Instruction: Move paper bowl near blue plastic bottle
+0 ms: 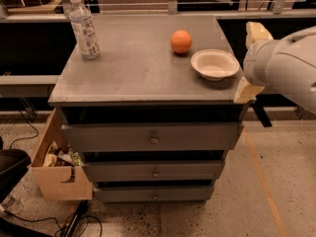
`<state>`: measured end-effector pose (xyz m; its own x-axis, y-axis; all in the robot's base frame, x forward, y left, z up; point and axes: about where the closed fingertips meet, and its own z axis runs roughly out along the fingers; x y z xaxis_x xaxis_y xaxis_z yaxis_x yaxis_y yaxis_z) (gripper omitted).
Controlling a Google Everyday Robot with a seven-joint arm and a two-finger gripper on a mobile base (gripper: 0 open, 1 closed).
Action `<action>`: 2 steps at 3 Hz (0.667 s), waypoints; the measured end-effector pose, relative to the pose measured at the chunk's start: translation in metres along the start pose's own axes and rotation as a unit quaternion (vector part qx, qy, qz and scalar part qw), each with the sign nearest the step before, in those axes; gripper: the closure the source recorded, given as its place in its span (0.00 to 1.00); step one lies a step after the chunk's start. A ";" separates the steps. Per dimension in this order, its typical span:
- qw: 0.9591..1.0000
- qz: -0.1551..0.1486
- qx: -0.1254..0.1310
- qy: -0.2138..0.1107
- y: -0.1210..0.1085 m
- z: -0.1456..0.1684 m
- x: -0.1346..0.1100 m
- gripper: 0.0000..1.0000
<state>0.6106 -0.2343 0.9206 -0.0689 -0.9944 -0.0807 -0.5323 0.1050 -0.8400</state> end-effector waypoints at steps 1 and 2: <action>1.000 -0.005 0.009 -0.019 -0.003 0.016 -0.008 0.00; 0.999 -0.009 0.023 -0.037 -0.010 0.030 -0.014 0.00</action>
Offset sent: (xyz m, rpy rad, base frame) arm 0.0540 0.0164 -0.0092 0.0362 -0.0917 0.1115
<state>0.6420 -0.2215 0.9145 0.0039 -0.9947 -0.1031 -0.4934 0.0878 -0.8654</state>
